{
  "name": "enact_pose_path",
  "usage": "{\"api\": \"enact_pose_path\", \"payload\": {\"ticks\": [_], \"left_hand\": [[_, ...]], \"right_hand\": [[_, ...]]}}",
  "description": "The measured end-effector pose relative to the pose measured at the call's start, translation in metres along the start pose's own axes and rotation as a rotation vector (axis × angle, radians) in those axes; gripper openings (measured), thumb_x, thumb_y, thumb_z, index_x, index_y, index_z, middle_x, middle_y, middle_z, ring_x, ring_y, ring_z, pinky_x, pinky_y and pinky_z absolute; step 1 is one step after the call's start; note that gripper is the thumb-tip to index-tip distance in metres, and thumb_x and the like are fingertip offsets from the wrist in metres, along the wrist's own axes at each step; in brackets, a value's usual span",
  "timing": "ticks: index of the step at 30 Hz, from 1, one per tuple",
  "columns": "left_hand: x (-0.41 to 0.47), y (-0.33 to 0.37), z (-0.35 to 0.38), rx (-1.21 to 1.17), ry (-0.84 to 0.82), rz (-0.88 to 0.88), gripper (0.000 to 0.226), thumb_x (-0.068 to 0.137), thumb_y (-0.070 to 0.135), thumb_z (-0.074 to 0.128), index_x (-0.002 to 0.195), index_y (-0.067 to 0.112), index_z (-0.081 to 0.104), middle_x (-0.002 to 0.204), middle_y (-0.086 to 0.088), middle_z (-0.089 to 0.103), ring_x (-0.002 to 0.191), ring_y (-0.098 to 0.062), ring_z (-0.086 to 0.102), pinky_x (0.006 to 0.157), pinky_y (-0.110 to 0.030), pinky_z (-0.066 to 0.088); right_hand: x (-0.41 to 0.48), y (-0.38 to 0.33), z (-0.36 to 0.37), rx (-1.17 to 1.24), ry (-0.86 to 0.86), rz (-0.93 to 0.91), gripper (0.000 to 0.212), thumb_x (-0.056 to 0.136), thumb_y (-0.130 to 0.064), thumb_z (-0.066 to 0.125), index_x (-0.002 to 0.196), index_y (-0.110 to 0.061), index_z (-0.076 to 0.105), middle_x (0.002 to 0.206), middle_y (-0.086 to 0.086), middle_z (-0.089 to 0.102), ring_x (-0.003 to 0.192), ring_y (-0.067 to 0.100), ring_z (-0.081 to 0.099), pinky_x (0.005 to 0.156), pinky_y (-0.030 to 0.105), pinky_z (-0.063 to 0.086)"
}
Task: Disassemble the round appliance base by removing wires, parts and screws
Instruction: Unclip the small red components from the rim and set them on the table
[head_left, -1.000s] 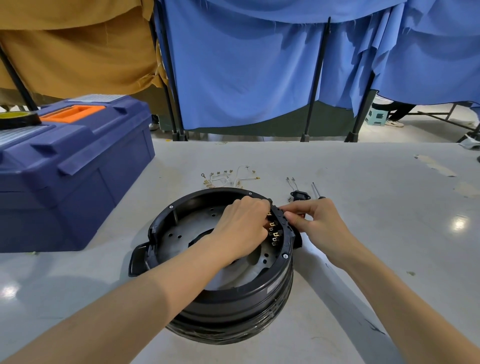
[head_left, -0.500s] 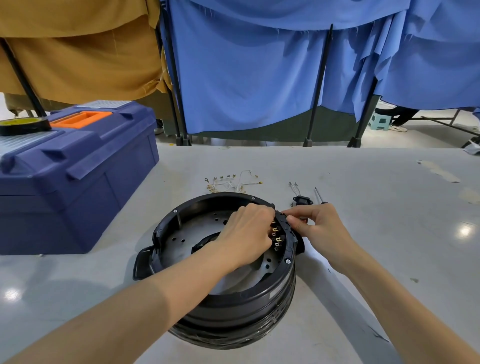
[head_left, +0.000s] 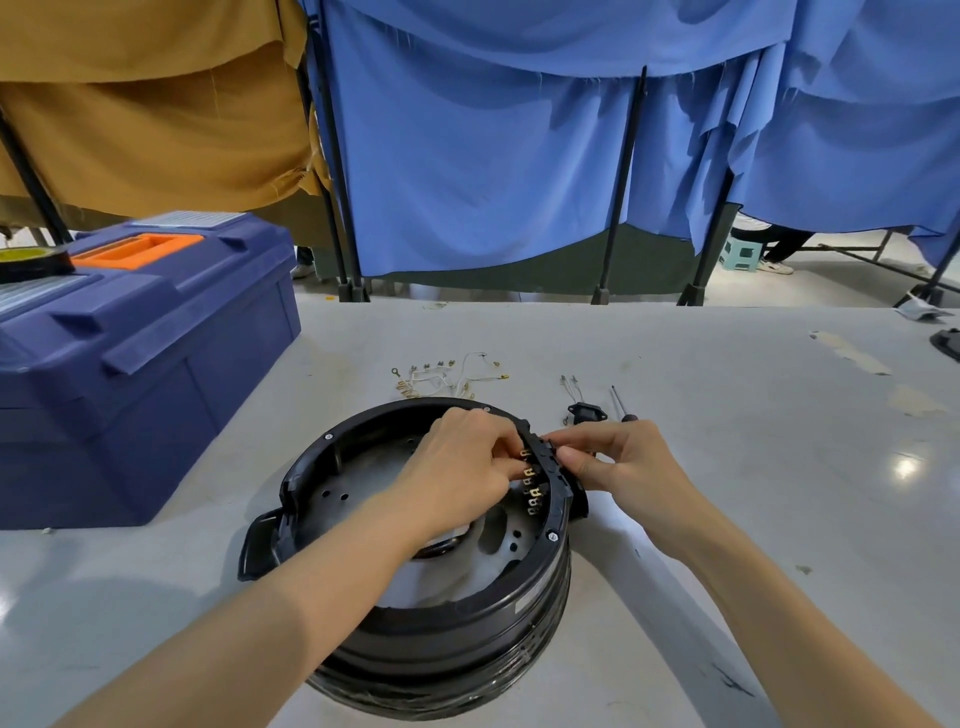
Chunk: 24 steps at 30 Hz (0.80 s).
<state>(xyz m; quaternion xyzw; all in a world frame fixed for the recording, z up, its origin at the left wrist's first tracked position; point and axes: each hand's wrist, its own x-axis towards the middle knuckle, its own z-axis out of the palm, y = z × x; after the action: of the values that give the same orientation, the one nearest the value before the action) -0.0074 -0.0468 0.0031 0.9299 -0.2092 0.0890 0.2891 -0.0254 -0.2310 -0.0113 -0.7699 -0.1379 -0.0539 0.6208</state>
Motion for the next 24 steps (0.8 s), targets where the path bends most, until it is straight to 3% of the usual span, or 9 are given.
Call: {"api": "enact_pose_path", "payload": {"ticks": [4, 6, 10, 15, 20, 24], "left_hand": [[0.001, 0.008, 0.005, 0.092, -0.017, 0.010, 0.009, 0.080, 0.011, 0.059, 0.080, 0.007, 0.068, 0.076, -0.010, 0.067, 0.079, -0.030, 0.059, 0.072, -0.043, 0.049], [0.002, 0.010, 0.006, 0.095, -0.009, -0.003, 0.011, 0.078, 0.009, 0.056, 0.077, 0.004, 0.066, 0.076, -0.013, 0.066, 0.079, -0.034, 0.058, 0.072, -0.046, 0.049], [-0.001, 0.012, 0.008, 0.074, -0.020, -0.021, 0.012, 0.078, 0.008, 0.054, 0.074, 0.004, 0.065, 0.075, -0.015, 0.065, 0.078, -0.034, 0.058, 0.071, -0.046, 0.050], [0.001, 0.012, 0.006, 0.018, -0.021, -0.073, 0.011, 0.083, 0.013, 0.059, 0.075, 0.016, 0.065, 0.084, -0.012, 0.066, 0.084, -0.032, 0.060, 0.075, -0.043, 0.051], [-0.001, 0.008, 0.008, -0.107, -0.035, -0.032, 0.018, 0.086, 0.005, 0.054, 0.086, 0.007, 0.072, 0.071, -0.010, 0.065, 0.069, -0.029, 0.062, 0.068, -0.046, 0.055], [0.000, 0.003, 0.008, -0.083, -0.013, -0.001, 0.018, 0.088, 0.007, 0.056, 0.090, 0.011, 0.073, 0.065, -0.002, 0.065, 0.067, -0.023, 0.064, 0.069, -0.038, 0.056]], "right_hand": [[0.001, 0.001, 0.004, -0.030, 0.021, -0.010, 0.031, 0.087, 0.004, 0.065, 0.082, -0.024, 0.076, 0.071, -0.011, 0.073, 0.068, -0.004, 0.064, 0.064, 0.010, 0.049], [0.001, 0.001, 0.004, -0.064, 0.025, -0.018, 0.027, 0.087, 0.005, 0.064, 0.086, -0.019, 0.077, 0.070, -0.014, 0.072, 0.067, -0.006, 0.062, 0.063, 0.007, 0.047], [0.001, 0.001, 0.005, -0.078, 0.034, -0.010, 0.025, 0.086, 0.006, 0.064, 0.087, -0.016, 0.077, 0.070, -0.015, 0.072, 0.067, -0.007, 0.061, 0.063, 0.007, 0.046], [0.001, 0.003, 0.005, -0.086, 0.024, -0.015, 0.020, 0.088, 0.004, 0.063, 0.091, -0.008, 0.078, 0.071, -0.012, 0.073, 0.066, -0.004, 0.061, 0.064, 0.008, 0.045], [0.002, 0.005, 0.003, -0.062, 0.032, 0.024, 0.023, 0.089, 0.006, 0.060, 0.087, -0.011, 0.076, 0.073, -0.008, 0.073, 0.070, 0.001, 0.067, 0.066, 0.014, 0.052], [0.004, 0.006, 0.004, -0.005, 0.133, 0.053, 0.030, 0.090, 0.010, 0.055, 0.080, -0.011, 0.073, 0.070, -0.003, 0.072, 0.069, 0.007, 0.068, 0.063, 0.015, 0.053]]}}
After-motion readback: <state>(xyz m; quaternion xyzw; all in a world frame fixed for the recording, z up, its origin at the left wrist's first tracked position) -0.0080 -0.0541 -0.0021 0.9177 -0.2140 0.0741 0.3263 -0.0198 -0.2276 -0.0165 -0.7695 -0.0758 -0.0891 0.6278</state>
